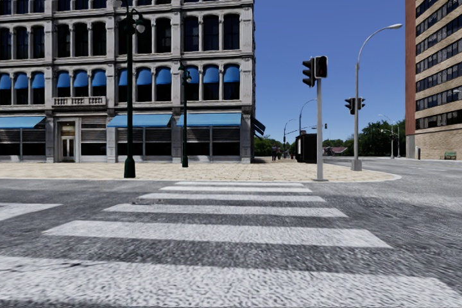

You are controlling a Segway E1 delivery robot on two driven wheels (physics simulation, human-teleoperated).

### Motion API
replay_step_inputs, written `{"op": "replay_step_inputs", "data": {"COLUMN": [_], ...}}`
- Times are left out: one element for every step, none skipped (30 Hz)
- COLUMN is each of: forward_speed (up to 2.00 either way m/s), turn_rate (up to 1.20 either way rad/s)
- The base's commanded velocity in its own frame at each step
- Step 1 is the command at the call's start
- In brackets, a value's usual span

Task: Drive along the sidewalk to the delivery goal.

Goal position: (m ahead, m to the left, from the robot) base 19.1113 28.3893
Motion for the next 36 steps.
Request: {"op": "replay_step_inputs", "data": {"forward_speed": [1.11, 1.13, 1.15, 1.15, 1.18, 1.2, 1.22, 1.22, 1.23, 1.24, 1.24, 1.24, 1.24, 1.25, 1.26, 1.26, 1.26, 1.26, 1.26, 1.26, 1.26, 1.27, 1.27, 1.27, 1.27, 1.27, 2.0, 2.0, 2.0, 2.0, 2.0, 2.0, 2.0, 2.0, 2.0, 2.0], "turn_rate": [0.0, 0.0, 0.0, 0.0, 0.0, 0.0, 0.0, 0.0, 0.0, 0.0, 0.0, 0.0, 0.0, 0.0, 0.0, 0.0, 0.0, 0.0, 0.0, 0.0, 0.0, 0.0, 0.0, 0.0, 0.0, 0.0, 0.0, 0.0, 0.0, 0.0, 0.0, 0.0, 0.0, 0.0, 0.0, 0.0]}}
